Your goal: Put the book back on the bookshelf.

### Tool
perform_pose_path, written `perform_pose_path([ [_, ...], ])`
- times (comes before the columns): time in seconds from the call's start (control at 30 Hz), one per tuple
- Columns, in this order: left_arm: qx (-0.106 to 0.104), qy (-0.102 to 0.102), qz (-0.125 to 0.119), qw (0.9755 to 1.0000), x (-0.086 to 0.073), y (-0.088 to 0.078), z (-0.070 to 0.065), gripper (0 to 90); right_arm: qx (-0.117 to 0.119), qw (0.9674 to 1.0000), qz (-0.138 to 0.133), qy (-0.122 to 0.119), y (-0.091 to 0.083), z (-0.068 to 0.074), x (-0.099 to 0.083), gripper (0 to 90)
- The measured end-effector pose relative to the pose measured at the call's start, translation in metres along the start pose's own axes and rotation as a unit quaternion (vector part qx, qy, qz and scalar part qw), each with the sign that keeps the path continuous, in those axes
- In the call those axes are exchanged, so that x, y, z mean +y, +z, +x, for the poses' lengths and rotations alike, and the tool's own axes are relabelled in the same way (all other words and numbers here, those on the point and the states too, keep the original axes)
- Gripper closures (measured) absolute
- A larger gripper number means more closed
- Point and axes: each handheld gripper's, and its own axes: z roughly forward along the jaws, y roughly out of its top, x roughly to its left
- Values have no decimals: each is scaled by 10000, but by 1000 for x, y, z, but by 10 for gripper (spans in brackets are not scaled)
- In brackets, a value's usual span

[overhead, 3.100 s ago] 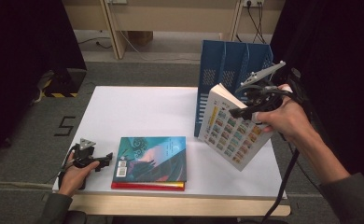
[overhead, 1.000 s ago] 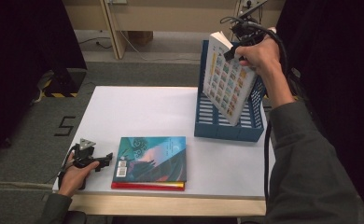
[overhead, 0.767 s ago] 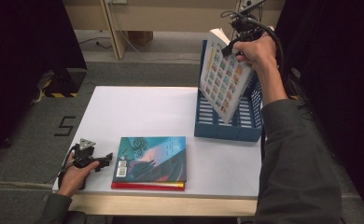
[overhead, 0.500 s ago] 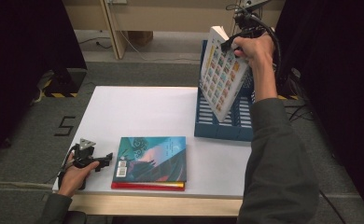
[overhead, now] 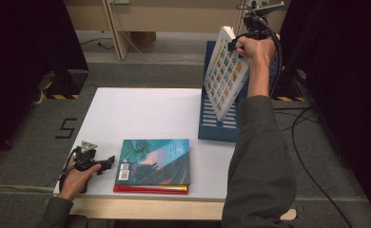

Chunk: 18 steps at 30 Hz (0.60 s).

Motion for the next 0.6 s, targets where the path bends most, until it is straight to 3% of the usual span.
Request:
perform_pose_path([
  [0.3, -6, 0, 3, 10000, 0, 0, 0, 119, 106, 9993, 24, 352, 31, -9, -10, 728],
  [0.6, -5, -3, -6, 10000, 0, 0, 0, 119, 152, 9988, -26, 462, 57, -12, -10, 726],
])
